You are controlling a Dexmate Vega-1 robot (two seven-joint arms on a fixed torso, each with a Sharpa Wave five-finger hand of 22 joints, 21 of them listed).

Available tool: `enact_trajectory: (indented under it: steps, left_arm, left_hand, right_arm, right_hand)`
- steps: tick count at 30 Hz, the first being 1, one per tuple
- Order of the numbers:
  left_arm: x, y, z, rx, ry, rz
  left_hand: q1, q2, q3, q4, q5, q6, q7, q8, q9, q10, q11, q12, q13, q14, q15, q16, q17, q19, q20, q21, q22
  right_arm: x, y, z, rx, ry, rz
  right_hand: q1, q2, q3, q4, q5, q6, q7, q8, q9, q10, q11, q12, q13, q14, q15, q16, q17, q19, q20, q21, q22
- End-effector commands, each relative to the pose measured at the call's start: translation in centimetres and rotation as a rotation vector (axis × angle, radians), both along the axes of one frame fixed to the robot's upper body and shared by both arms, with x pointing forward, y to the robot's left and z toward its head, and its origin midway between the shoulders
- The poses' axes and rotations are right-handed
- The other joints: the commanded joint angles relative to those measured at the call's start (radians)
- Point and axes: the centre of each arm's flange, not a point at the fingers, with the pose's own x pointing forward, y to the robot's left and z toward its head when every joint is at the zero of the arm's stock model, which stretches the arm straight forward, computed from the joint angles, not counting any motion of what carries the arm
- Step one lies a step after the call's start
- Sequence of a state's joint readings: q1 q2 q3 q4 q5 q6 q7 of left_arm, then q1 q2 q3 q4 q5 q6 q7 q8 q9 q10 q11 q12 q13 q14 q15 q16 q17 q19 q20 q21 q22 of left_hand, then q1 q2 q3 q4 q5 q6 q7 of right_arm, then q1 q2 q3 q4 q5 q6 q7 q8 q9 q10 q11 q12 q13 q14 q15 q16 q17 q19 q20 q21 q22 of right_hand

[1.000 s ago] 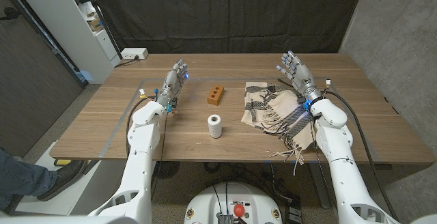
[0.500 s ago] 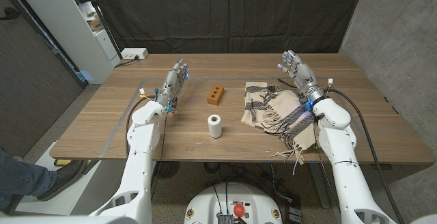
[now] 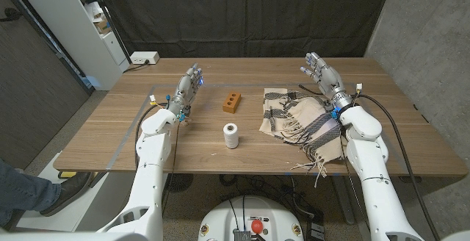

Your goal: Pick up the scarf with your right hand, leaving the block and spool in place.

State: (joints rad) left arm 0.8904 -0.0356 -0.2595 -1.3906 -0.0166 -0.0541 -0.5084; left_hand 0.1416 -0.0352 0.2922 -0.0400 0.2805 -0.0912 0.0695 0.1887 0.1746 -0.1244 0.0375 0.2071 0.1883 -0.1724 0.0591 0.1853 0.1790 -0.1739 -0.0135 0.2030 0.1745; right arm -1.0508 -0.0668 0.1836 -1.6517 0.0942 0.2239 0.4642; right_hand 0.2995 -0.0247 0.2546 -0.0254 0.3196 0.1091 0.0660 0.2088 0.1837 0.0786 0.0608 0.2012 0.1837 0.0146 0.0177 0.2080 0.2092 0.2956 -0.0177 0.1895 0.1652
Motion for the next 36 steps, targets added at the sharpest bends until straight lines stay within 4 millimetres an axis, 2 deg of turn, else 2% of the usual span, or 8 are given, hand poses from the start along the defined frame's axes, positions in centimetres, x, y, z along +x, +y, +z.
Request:
enact_trajectory:
  steps: [1, 18, 22, 26, 36]
  left_arm:
    - [0.0, -0.3, 0.4, 0.009, -0.018, -0.015]
    - [-0.1, -0.4, 0.7, 0.024, -0.016, -0.006]
    - [-0.1, -0.4, 0.7, 0.035, -0.014, -0.003]
    - [-0.1, -0.4, 0.6, 0.035, -0.015, 0.004]
    - [-0.2, 0.0, 1.0, 0.041, -0.014, 0.001]
  left_hand:
    - [0.012, 0.003, 0.001, -0.007, -0.001, -0.007, 0.003, 0.001, 0.004, -0.009, 0.000, 0.000, 0.004, -0.011, 0.003, 0.001, 0.003, -0.029, 0.004, -0.003, 0.004]
    - [0.019, 0.005, 0.002, -0.012, -0.005, -0.008, 0.003, 0.001, 0.004, -0.008, 0.001, 0.000, 0.004, -0.010, 0.004, 0.001, 0.003, -0.031, 0.008, -0.004, 0.004]
    - [0.020, 0.006, 0.002, -0.013, -0.005, -0.007, 0.002, 0.001, 0.004, -0.009, 0.000, 0.000, 0.004, -0.011, 0.003, 0.001, 0.003, -0.031, 0.008, -0.004, 0.004]
    - [0.023, 0.007, 0.003, -0.015, -0.007, -0.007, 0.003, 0.001, 0.005, -0.007, -0.002, 0.001, 0.004, -0.006, 0.006, 0.003, 0.003, -0.021, 0.021, 0.000, 0.005]
    - [0.027, 0.008, 0.003, -0.019, -0.010, -0.005, 0.005, 0.002, 0.005, -0.003, 0.000, 0.003, 0.004, 0.001, 0.009, 0.006, 0.003, -0.011, 0.018, 0.003, 0.005]
  right_arm:
    - [-1.0, -0.4, 0.0, -0.023, -0.012, -0.022]
    - [-2.2, -1.5, 0.0, -0.032, -0.040, -0.073]
    - [-2.5, -1.6, 0.1, -0.034, -0.046, -0.075]
    - [-2.7, -1.6, 0.1, -0.038, -0.049, -0.084]
    - [-3.5, -1.7, 0.2, -0.070, -0.071, -0.128]
  right_hand:
    - [0.013, -0.001, 0.005, -0.007, 0.007, 0.009, -0.002, -0.004, 0.005, 0.005, 0.002, 0.001, 0.005, 0.002, 0.004, 0.002, 0.001, 0.007, 0.005, 0.000, 0.003]
    - [0.016, -0.001, 0.005, -0.011, 0.009, 0.012, -0.005, -0.004, 0.005, 0.007, 0.001, 0.000, 0.005, 0.003, 0.003, 0.001, 0.000, 0.006, 0.008, -0.001, 0.003]
    - [0.017, -0.001, 0.005, -0.012, 0.009, 0.012, -0.005, -0.005, 0.005, 0.006, 0.002, -0.001, 0.005, 0.005, 0.004, 0.001, 0.000, 0.005, 0.009, -0.001, 0.003]
    - [0.017, -0.001, 0.004, -0.012, 0.010, 0.012, -0.007, -0.005, 0.006, 0.005, -0.002, -0.001, 0.005, 0.005, 0.004, 0.001, 0.000, 0.005, 0.009, -0.001, 0.003]
    - [0.017, -0.001, 0.004, -0.014, 0.011, 0.013, -0.007, -0.006, 0.006, 0.009, 0.000, -0.001, 0.006, 0.007, 0.005, 0.002, 0.000, 0.005, 0.010, -0.001, 0.003]
